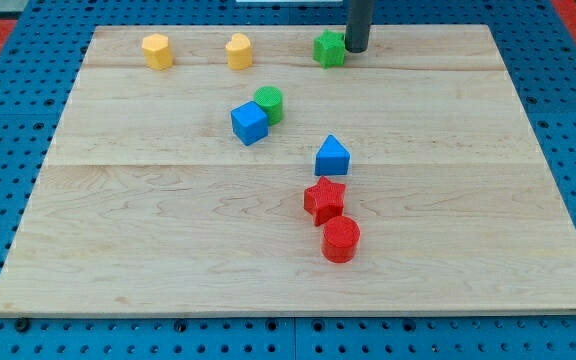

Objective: Push the green star and the triangle diagonal to the red star

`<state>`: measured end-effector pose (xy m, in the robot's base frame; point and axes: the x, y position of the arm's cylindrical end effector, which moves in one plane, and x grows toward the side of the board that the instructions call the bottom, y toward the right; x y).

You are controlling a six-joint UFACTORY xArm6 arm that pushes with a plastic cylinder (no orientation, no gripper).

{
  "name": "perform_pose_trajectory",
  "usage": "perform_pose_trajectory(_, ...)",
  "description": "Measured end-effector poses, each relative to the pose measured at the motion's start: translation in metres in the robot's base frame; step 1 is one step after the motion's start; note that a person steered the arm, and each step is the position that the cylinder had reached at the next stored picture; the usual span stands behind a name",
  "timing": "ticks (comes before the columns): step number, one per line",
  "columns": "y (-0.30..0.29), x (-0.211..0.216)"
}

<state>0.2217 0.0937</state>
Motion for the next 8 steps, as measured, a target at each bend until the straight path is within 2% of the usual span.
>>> perform_pose_trajectory(1,-0.048,-0.011)
perform_pose_trajectory(2,-0.119,0.048)
perform_pose_trajectory(3,-0.136,0.070)
perform_pose_trajectory(4,-0.121,0.050)
perform_pose_trajectory(5,-0.062,0.036)
perform_pose_trajectory(6,-0.081,0.076)
perform_pose_trajectory(7,-0.073,0.054)
perform_pose_trajectory(8,-0.035,0.031)
